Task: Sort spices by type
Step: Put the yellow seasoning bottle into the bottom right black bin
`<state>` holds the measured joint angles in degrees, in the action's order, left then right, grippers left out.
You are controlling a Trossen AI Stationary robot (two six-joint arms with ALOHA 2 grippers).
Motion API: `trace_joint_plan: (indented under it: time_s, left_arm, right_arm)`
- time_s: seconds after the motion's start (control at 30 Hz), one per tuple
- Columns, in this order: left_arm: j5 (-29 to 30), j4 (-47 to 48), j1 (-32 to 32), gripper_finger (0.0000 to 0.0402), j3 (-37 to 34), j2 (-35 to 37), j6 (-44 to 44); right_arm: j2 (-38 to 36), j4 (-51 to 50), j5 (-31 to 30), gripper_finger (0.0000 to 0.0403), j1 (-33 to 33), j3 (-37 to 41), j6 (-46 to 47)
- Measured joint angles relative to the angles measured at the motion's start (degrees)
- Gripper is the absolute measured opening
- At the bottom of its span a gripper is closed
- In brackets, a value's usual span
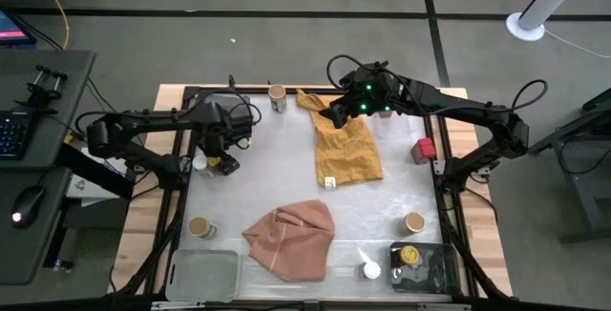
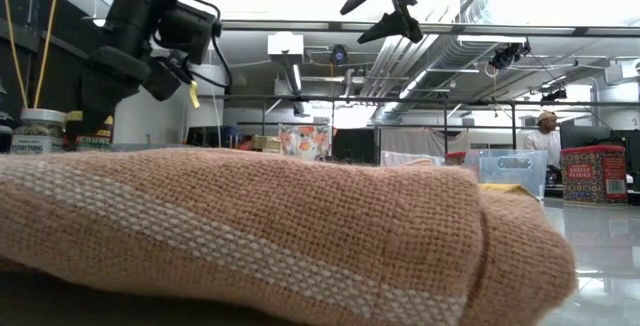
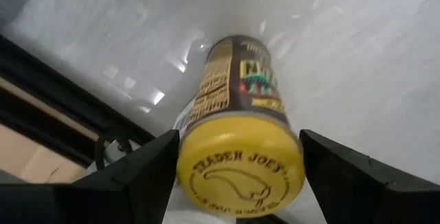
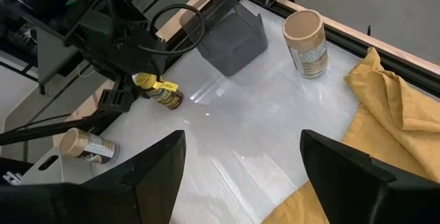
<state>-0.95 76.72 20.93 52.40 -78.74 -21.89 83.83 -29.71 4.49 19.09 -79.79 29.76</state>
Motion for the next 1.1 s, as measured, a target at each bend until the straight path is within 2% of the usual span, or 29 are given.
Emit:
trace_joint_plan:
  time_s: [0.37,0.67,0.8,0.93,1.1]
  left_arm:
    - [0.3,-0.4,0.0,0.0278,0.0,0.0,1.0]
    - [0.2,0.0,0.0,0.02,0.0,0.0,1.1]
    - [0.1,0.5,0.0,0.0196,0.4,0.0,2.6]
    - [0.0,2.9,0.2,0.0196,5.0,0.0,4.6]
    - [0.1,1.1,0.4,0.02,15.9,0.6,6.4]
  right_arm:
    - [0.0,0.0,0.0,0.0281,0.0,0.0,0.0]
    - [0.0,-0.1,0.0,0.0281,0.0,0.0,0.0]
    - [0.0,0.0,0.1,0.0281,0.0,0.0,-0.1]
    - [-0.8,0.9,2.9,0.0281,0.0,0.0,-0.8]
    - [-3.8,0.8,3.3,0.0281,0.0,-1.9,-3.0]
